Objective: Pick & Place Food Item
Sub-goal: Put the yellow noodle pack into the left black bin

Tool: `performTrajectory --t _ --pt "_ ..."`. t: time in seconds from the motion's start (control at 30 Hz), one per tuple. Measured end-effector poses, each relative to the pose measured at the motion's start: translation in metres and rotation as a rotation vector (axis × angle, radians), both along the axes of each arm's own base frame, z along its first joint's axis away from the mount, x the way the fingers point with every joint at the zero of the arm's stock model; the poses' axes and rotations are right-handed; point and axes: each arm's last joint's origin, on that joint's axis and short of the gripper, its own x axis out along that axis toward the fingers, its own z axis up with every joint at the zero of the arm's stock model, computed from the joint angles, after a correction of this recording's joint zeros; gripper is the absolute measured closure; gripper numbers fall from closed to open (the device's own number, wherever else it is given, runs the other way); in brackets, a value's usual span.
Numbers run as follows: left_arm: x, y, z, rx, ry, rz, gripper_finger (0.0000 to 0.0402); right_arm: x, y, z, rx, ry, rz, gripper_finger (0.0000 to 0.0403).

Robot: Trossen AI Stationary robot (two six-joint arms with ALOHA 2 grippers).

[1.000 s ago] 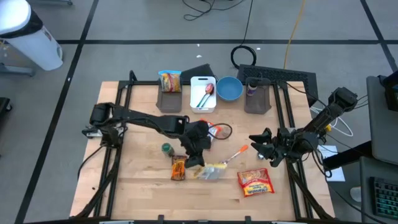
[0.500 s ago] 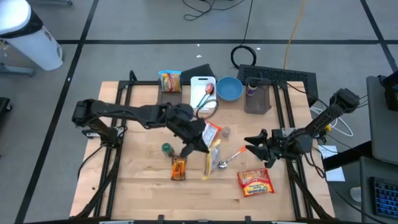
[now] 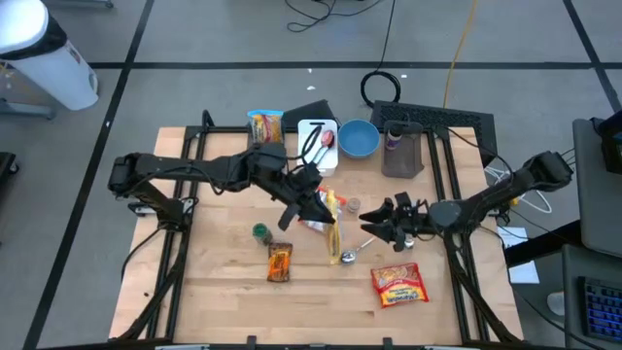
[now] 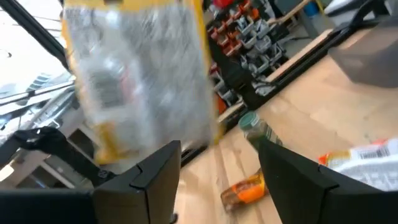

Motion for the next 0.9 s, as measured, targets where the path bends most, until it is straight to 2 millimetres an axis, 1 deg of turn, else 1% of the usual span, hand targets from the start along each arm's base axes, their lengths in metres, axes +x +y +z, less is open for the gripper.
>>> performTrajectory --t 0.17,0.27,0.37,0.53,0.6,0.8,0.9 --pt "0.0 -0.001 0.0 -0.019 0.015 0.0 0.0401 0.006 -0.005 0.001 -0.031 -0.048 -0.019 0.0193" --pt "0.0 -0.003 0.001 -0.038 0.01 -0.012 0.0401 0.009 -0.006 -0.001 -0.029 -0.053 0.0 0.0193" --pt "0.0 -0.004 0.006 -0.059 -0.03 -0.036 0.0401 0.013 -0.009 -0.001 0.0 -0.079 0.055 0.0193" --pt "-0.001 -0.005 0.014 -0.108 -0.075 -0.07 0.0401 0.017 -0.012 0.007 0.035 -0.234 0.135 0.0193" --pt "-0.001 -0.005 0.016 -0.128 -0.085 -0.079 0.0401 0.018 -0.014 0.009 0.04 -0.278 0.129 0.0193" --pt "-0.002 -0.006 0.026 -0.186 -0.145 -0.105 0.0401 0.027 -0.018 0.002 0.067 -0.266 0.189 0.0193" --pt "-0.003 -0.006 0.03 -0.208 -0.181 -0.111 0.0401 0.036 -0.019 0.009 0.064 -0.317 0.237 0.0193"
